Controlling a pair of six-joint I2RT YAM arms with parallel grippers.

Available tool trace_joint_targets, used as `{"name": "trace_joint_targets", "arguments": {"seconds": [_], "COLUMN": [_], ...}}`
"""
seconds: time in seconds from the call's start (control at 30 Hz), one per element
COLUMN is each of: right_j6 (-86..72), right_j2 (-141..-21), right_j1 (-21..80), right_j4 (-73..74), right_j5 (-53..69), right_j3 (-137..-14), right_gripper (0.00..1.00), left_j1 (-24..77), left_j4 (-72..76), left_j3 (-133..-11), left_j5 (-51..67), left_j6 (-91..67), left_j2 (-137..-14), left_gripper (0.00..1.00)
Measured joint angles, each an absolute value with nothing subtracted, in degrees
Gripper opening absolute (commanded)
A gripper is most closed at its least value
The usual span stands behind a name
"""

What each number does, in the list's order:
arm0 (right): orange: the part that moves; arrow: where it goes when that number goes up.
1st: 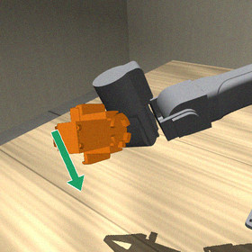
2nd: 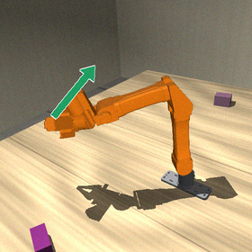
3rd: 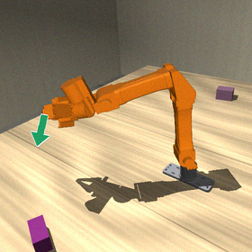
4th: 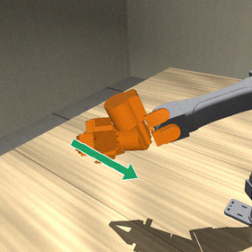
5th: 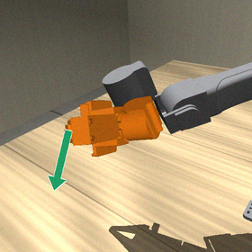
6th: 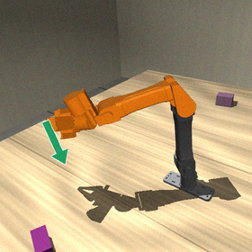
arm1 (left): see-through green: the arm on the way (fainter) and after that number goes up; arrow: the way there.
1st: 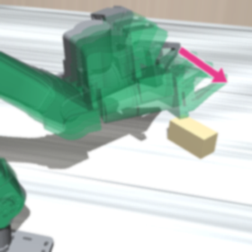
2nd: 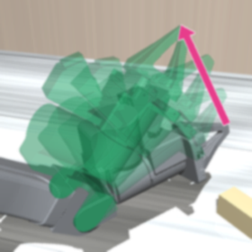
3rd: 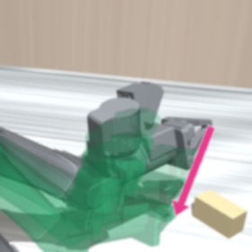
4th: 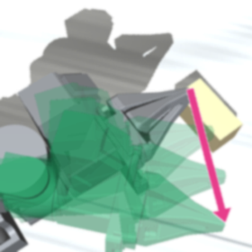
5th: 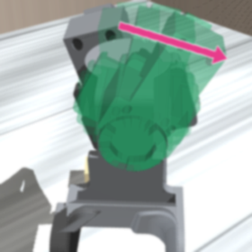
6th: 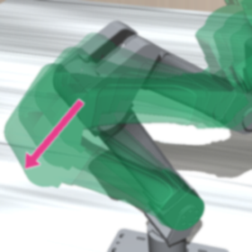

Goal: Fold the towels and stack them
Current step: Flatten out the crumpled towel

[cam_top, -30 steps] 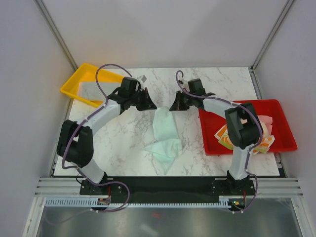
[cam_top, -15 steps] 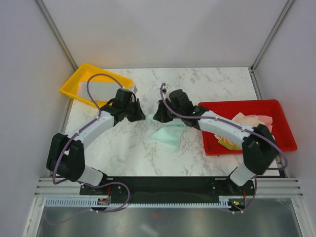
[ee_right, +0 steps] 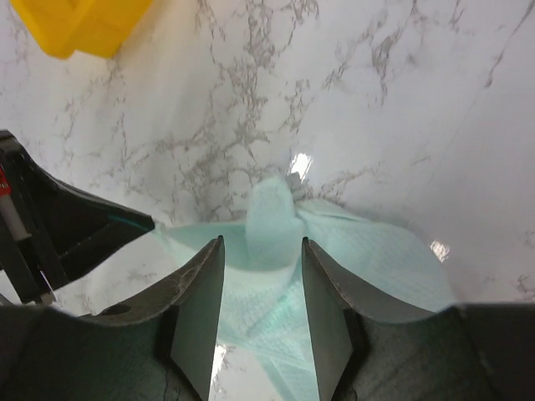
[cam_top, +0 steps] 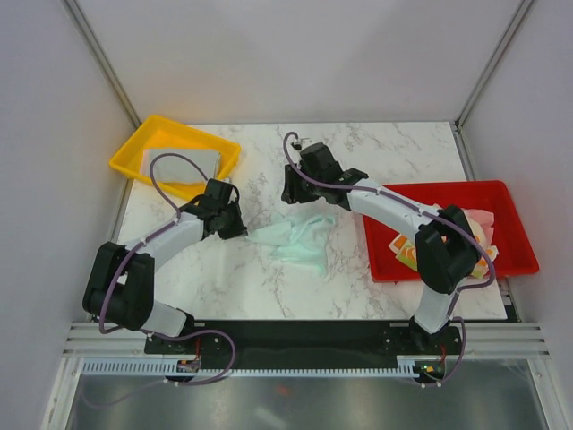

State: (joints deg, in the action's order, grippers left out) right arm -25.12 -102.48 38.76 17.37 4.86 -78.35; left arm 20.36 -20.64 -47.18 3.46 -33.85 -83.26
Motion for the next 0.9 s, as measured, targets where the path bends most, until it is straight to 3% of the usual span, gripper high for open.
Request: {"name": "trace_joint_targets", "arguments": {"seconds": [0.23, 0.9], "right_j6": [-28.6, -45.4], "right_j2": [-109.6, -115.7], "right_j1": [37.2, 39.7], "right_j4": [19.0, 24.7], "right_j5": [2.8, 4.8], "right_j3": [-85.9, -82.8], "right_gripper": [0.5, 0.46], "left_j1": [20.4, 20.4], "left_j4": [-19.8, -19.1], "left_j3": [-47.0, -46.5], "left_j5": [2.9, 2.8], "left_j6": [-33.9, -33.9], "left_j2": [-83.1, -82.3], "left_gripper": [0.02, 0.02]}}
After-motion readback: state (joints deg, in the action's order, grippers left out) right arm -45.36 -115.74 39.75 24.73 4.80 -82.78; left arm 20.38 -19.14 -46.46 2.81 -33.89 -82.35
